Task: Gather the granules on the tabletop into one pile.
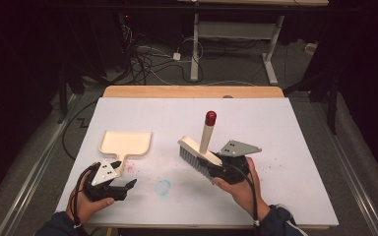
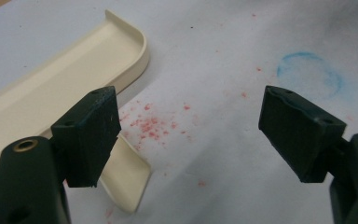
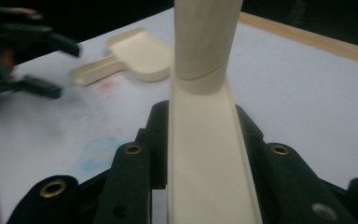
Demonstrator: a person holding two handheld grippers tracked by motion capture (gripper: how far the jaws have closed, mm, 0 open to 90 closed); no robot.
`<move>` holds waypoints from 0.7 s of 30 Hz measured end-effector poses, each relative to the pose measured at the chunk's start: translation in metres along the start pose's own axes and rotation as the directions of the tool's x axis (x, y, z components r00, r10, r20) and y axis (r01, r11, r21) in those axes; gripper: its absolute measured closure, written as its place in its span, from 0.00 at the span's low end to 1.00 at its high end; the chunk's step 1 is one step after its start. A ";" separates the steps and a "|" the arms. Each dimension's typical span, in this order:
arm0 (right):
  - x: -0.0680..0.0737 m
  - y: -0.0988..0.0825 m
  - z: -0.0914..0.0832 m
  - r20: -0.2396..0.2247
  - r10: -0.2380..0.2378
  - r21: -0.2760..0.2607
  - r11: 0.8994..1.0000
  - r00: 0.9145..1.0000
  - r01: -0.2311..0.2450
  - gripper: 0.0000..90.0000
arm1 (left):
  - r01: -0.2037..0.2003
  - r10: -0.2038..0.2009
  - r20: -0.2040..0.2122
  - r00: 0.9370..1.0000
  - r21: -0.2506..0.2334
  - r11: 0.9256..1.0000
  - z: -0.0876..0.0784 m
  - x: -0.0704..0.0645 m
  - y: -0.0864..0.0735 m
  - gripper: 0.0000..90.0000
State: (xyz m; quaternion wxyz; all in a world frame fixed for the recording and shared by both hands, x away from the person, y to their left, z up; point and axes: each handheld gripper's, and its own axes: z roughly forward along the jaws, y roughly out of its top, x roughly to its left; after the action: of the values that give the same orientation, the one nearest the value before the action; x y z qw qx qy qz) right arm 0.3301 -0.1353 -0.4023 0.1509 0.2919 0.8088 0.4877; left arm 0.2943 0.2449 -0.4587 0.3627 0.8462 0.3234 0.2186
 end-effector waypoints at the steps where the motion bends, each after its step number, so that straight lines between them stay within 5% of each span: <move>1: 0.000 -0.002 -0.006 -0.050 -0.029 0.003 1.000 0.998 0.030 0.75 | -0.001 0.001 0.000 1.000 0.001 1.000 0.000 0.000 0.000 0.22; 5: -0.002 -0.012 -0.017 -0.178 -0.162 0.024 0.985 0.971 0.169 0.75 | -0.003 0.003 0.000 1.000 0.005 1.000 0.002 -0.001 0.001 0.22; 9: -0.010 -0.027 -0.019 -0.319 -0.225 0.032 0.968 0.921 0.248 0.75 | -0.007 0.007 0.003 1.000 0.011 1.000 0.003 -0.001 0.002 0.22; 15: -0.025 -0.042 -0.014 -0.379 -0.301 0.070 0.934 0.875 0.352 0.75 | -0.002 0.002 0.013 1.000 0.010 1.000 0.004 -0.001 0.002 0.22; 21: -0.048 -0.039 -0.005 -0.355 -0.310 0.063 0.933 0.882 0.353 0.75 | -0.006 0.006 0.026 1.000 0.006 1.000 0.004 -0.003 0.003 0.22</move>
State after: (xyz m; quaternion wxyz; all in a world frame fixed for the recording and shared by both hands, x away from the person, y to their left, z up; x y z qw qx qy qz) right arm 0.3525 -0.1829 -0.4362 0.0719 0.0694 0.8896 0.4457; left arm 0.2963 0.2395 -0.4594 0.3636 0.8510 0.3169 0.2076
